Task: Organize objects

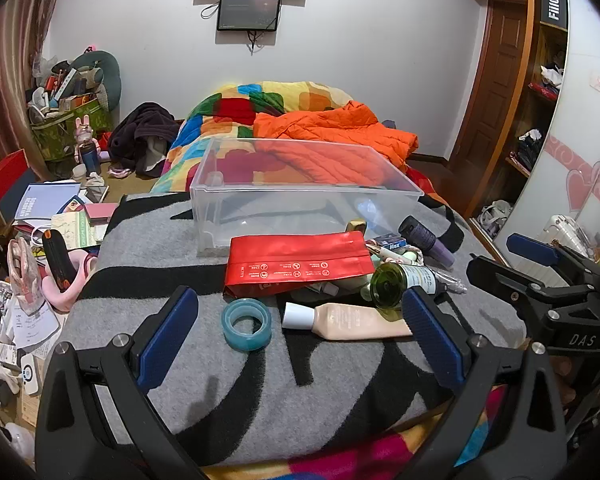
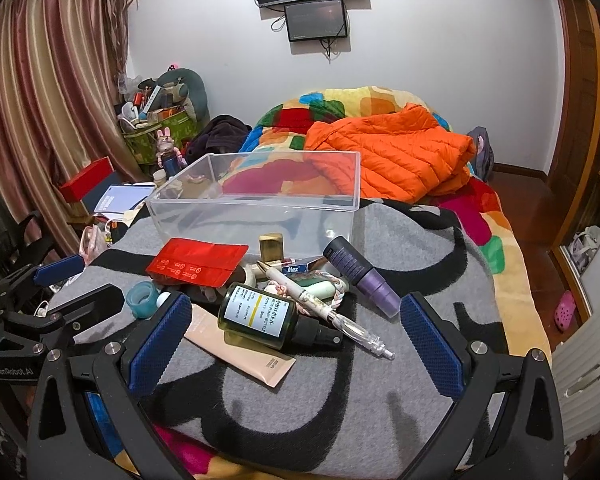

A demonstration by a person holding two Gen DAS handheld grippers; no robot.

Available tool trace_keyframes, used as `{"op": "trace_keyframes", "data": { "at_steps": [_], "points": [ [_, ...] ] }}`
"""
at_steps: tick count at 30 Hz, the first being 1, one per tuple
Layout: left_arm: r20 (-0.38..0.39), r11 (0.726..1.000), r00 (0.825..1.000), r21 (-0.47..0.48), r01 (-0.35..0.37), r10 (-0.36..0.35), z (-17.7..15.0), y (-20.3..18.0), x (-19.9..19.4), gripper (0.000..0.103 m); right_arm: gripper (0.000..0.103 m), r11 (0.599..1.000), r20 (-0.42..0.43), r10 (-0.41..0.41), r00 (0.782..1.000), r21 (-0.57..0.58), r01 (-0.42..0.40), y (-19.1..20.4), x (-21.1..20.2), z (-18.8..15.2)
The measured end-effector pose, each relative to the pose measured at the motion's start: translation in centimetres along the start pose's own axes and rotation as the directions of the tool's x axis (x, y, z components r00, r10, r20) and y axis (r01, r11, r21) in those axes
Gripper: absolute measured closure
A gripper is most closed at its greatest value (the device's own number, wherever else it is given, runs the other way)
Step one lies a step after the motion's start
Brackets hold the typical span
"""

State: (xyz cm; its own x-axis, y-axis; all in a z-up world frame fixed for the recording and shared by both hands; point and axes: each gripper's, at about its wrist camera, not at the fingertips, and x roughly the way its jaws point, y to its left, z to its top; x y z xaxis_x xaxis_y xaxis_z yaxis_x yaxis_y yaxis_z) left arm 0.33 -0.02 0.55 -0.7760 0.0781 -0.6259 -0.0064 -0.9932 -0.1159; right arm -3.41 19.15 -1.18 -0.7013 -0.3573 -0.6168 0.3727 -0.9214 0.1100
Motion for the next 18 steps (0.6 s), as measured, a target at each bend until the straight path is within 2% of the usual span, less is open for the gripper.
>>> {"op": "trace_keyframes", "data": {
  "at_steps": [18],
  "points": [
    [-0.017, 0.999, 1.0, -0.031, 0.016, -0.017, -0.09, 0.34, -0.2, 0.0, 0.0, 1.0, -0.007, 0.001, 1.0, -0.002, -0.001, 0.08, 0.1, -0.01]
  ]
}}
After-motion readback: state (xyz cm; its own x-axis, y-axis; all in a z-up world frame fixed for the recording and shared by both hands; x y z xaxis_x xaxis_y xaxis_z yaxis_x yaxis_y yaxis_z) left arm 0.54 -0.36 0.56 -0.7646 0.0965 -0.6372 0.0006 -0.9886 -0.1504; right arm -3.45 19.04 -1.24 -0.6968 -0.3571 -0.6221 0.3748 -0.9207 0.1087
